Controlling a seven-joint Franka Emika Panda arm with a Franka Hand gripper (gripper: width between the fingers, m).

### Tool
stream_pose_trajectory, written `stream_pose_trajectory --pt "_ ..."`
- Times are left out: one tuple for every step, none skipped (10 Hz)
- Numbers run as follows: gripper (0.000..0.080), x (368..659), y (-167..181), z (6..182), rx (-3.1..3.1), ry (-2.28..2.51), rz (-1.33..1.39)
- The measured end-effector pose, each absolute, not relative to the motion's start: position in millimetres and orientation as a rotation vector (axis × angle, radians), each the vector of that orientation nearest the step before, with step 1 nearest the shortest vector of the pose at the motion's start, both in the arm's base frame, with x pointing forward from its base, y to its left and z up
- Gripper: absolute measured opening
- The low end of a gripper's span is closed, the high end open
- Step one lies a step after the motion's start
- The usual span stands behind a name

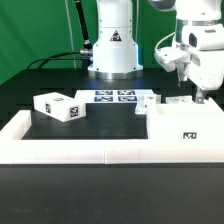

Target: Assemble cabinet

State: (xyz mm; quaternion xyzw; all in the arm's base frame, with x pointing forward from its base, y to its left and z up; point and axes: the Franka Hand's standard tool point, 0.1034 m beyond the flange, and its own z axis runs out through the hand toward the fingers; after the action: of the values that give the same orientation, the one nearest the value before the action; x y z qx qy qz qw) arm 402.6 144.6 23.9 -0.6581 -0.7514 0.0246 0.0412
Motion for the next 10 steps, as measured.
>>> stream_pose_trajectory --pt "0.0797 402 143 22.5 -2.016 -2.296 0.078" --pt "0.0711 402 140 20.6 -2.019 -2.289 0.082" --pt "0.0575 401 138 18.6 -2.022 -2.281 0.087" --pt "0.0575 400 136 15.7 -2.025 -2.271 0.094" --pt "0.0392 399 133 13.9 -2.028 -2.264 0.098" --pt "0.0249 398 132 11.3 -2.031 -2.256 0.100" --pt "0.0249 400 131 10.3 -2.037 -2.252 0.088" --pt "0.0114 401 131 10.1 -2.042 -2.250 0.078" --pt "0.0074 404 131 11.7 -2.047 -2.254 0.062" --pt "0.0074 404 131 12.0 -2.048 -2.254 0.061"
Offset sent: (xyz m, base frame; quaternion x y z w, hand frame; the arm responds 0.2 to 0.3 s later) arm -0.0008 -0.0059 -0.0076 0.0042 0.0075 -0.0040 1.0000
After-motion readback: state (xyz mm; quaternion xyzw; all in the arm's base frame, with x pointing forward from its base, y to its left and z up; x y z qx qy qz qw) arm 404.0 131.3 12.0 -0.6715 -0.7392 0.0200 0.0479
